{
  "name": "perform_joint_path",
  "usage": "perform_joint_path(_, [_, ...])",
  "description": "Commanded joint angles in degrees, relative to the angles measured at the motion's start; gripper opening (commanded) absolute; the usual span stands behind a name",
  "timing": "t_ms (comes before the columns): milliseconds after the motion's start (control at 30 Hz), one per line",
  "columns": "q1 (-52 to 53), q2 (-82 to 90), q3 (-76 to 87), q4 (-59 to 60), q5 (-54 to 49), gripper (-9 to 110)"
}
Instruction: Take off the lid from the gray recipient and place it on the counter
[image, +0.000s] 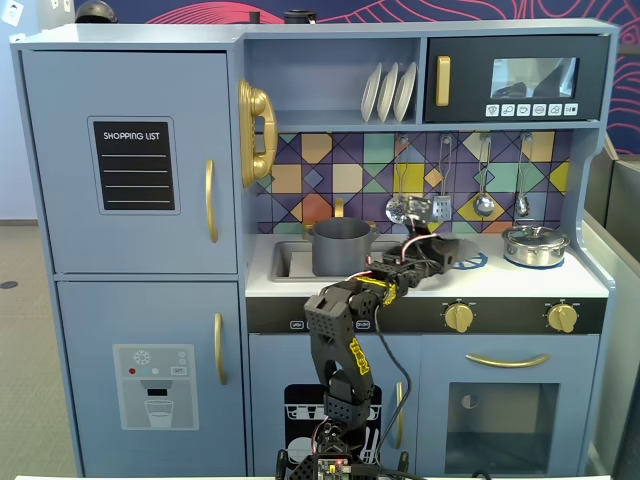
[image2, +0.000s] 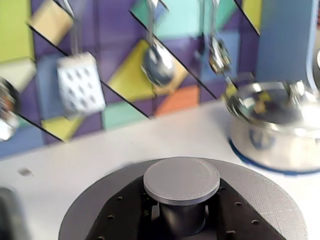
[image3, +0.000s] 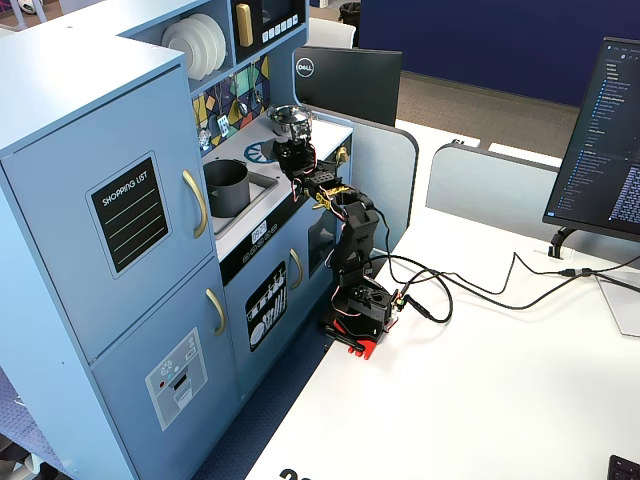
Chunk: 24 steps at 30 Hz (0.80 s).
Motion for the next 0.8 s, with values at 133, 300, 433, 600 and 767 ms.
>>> perform_joint_path(133, [0.88, -3.52, -1.05, -4.57, -0.26, 0])
perform_joint_path(300, [0.70, -5.27, 1.67, -6.15, -0.79, 0])
perform_joint_path(433, [0.97, -5.63, 3.34, -8.00, 0.70, 12])
perform_joint_path(600, [2.11, -5.98, 5.54, -12.83, -0.18, 35])
perform_joint_path(767, [2.99, -2.64, 6.68, -13.36, 0.26, 38])
